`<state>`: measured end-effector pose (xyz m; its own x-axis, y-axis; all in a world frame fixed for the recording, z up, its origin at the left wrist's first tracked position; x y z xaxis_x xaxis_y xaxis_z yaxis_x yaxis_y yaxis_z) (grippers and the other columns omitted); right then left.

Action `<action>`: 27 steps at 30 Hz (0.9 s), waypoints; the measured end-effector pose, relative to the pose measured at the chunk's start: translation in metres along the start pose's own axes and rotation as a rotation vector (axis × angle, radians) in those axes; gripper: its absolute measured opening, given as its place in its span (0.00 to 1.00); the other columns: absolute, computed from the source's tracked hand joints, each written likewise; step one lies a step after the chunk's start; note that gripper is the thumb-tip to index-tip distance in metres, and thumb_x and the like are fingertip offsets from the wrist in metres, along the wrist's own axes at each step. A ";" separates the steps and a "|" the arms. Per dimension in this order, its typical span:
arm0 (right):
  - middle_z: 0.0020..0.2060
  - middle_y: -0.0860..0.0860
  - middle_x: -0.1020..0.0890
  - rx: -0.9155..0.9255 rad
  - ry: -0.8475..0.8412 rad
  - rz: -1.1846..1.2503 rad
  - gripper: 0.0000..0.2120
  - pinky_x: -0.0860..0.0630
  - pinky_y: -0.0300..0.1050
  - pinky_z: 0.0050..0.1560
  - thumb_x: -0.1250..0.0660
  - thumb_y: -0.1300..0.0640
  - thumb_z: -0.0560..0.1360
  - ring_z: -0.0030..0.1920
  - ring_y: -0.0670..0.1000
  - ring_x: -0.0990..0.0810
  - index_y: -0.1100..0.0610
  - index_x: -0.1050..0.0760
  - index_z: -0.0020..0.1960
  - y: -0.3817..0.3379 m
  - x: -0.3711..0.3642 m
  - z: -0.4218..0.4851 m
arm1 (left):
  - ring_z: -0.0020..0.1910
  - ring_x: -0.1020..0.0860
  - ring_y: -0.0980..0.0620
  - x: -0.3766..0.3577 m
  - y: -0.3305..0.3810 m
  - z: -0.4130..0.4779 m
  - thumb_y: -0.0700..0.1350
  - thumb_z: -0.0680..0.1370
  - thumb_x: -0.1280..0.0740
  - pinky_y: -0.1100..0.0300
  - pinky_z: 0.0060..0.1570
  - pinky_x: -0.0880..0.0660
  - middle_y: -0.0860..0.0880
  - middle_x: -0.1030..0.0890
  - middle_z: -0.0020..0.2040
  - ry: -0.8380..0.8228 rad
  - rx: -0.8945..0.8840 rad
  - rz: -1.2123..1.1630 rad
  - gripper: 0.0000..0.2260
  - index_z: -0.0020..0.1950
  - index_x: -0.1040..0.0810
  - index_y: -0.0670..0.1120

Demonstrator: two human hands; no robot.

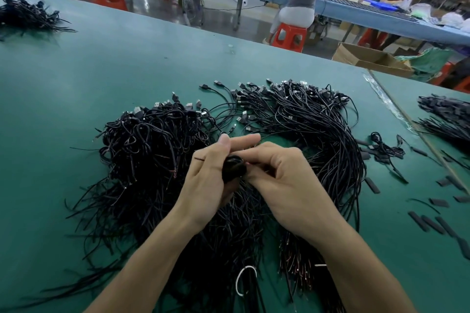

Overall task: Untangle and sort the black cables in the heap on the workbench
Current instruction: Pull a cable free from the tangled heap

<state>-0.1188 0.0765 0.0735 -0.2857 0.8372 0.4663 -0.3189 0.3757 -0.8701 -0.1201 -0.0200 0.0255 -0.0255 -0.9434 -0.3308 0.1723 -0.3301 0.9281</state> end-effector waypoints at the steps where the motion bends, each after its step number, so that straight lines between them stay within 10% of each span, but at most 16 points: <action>1: 0.44 0.44 0.15 -0.008 0.015 0.015 0.12 0.21 0.41 0.50 0.31 0.64 0.77 0.46 0.44 0.17 0.49 0.15 0.53 0.000 0.001 -0.001 | 0.21 0.31 0.57 0.004 -0.001 0.001 0.55 0.84 0.49 0.66 0.22 0.35 0.49 0.22 0.28 0.034 0.007 0.028 0.22 0.57 0.15 0.52; 10: 0.35 0.46 0.15 -0.076 0.206 0.057 0.05 0.22 0.38 0.40 0.24 0.60 0.72 0.36 0.44 0.17 0.51 0.16 0.42 0.010 0.015 -0.006 | 0.19 0.42 0.55 0.015 0.001 0.004 0.56 0.82 0.50 0.67 0.24 0.40 0.53 0.36 0.20 0.091 -0.027 0.006 0.25 0.51 0.14 0.49; 21: 0.42 0.47 0.23 0.404 0.014 -0.787 0.03 0.23 0.49 0.45 0.30 0.61 0.76 0.45 0.49 0.25 0.55 0.19 0.46 -0.035 -0.031 -0.017 | 0.18 0.42 0.55 0.027 -0.030 0.004 0.67 0.77 0.42 0.67 0.19 0.42 0.53 0.37 0.20 0.223 0.221 0.068 0.29 0.23 0.32 0.49; 27: 0.47 0.50 0.20 0.654 -0.088 -0.854 0.04 0.26 0.47 0.48 0.28 0.64 0.74 0.49 0.51 0.24 0.57 0.19 0.47 -0.048 -0.032 -0.021 | 0.19 0.42 0.58 0.006 -0.067 -0.016 0.47 0.82 0.42 0.71 0.21 0.45 0.54 0.37 0.22 0.015 0.635 0.009 0.26 0.22 0.28 0.51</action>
<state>-0.0751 0.0399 0.0974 0.2044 0.3572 0.9114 -0.8568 0.5155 -0.0098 -0.1158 -0.0030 -0.0417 -0.0124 -0.9472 -0.3204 -0.4457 -0.2816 0.8497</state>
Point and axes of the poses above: each hand's wrist, its own z-axis towards the middle knuckle, its own x-axis out of the back of the hand, y = z × x, the point moved 10 cm from there along z, towards the middle knuckle
